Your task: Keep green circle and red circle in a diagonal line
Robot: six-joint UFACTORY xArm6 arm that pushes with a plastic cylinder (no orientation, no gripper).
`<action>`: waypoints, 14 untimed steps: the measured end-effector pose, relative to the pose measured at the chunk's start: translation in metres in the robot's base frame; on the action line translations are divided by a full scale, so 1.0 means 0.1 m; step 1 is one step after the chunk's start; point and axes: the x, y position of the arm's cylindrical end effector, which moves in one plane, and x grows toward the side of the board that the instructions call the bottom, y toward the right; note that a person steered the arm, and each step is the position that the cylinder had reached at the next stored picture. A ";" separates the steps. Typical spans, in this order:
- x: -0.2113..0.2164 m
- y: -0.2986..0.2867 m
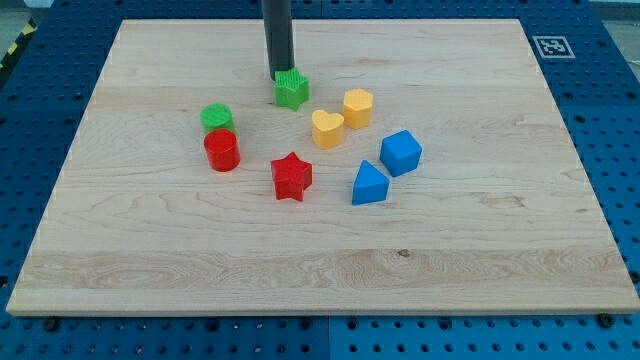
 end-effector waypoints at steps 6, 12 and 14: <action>1.07 -1.12; 0.94 -1.11; 0.90 -0.59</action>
